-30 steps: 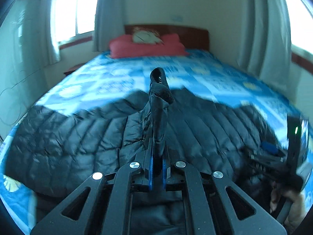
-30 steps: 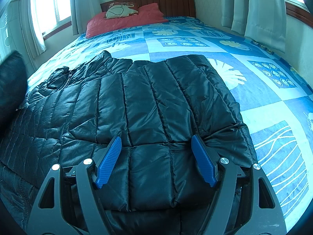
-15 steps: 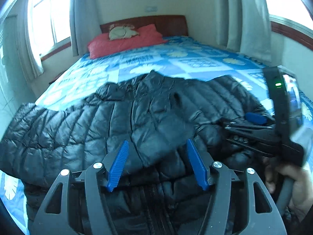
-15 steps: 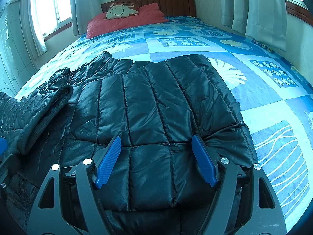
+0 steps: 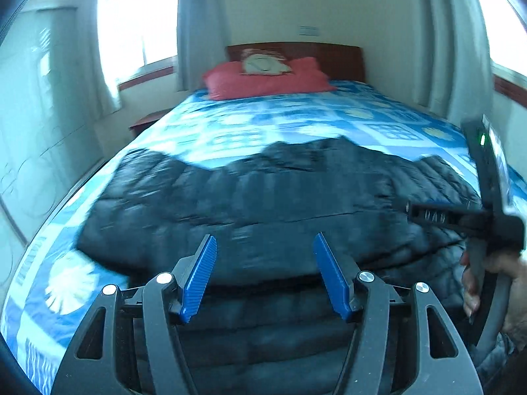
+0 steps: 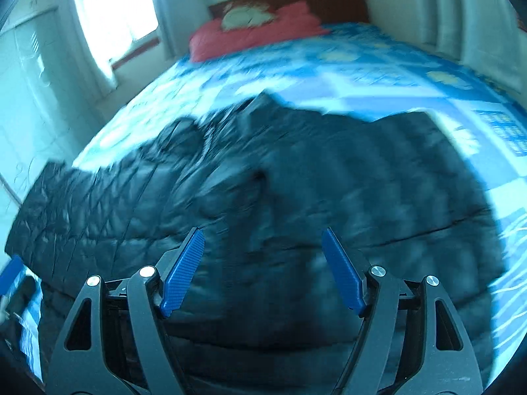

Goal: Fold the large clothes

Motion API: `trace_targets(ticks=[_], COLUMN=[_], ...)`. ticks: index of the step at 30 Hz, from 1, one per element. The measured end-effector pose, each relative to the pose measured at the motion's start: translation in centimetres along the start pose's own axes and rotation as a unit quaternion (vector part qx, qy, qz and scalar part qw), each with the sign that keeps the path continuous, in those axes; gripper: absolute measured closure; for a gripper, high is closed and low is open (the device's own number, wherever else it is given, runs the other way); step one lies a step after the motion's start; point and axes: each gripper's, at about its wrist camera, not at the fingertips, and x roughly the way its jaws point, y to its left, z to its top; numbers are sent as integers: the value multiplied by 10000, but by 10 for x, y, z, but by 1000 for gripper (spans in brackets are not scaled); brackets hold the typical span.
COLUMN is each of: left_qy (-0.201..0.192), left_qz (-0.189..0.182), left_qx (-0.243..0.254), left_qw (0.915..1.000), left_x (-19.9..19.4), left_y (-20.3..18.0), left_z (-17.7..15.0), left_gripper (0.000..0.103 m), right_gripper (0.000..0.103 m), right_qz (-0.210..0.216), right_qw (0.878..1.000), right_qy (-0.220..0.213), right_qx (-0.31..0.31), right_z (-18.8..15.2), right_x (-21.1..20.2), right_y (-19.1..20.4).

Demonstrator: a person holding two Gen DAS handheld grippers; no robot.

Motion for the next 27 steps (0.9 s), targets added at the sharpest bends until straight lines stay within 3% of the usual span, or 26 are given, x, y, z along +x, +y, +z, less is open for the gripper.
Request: trace_targets(ticks=[2,3,4,7,12,17,23,27], left_qy=[-32,-48,-80,-199,-238,-82,458,1116], left_qz=[133,177,247,390,506,551,756,786], left_qx=[-157,-208,-309,-617,-1213,-1059,-532,-540], left_qw=[9998,9996,9992,9971,9910,9928,9947,9892], left_x=[-5,-8,-12,-20,-12,21,77,114], left_y=[22,30,43,76,122,119,98,101], left_z=[-2,-2,-2,1,10,19,15,0], left_gripper=[42,42,42,42,41,41,41,39], right_gripper=[57,76,81,83,83,83,78,77], right_qz=[-19,-45,-41,-51,-426,-888,-1062,-955], right_qw=[9999,9996,9994,9991,9973,9952,9943,9954], right_qy=[64,58,1,-255,-574,-409,17,33], right_qx=[-128,-256,-341,-333,-140,-50,5,107], right_z=[-3,-3,-2,9,32,34,16,7], right_x=[7,6,3,-15,-46,-41,-7,-1], right_y=[14,20,24,18,-28,-76,-105,-117])
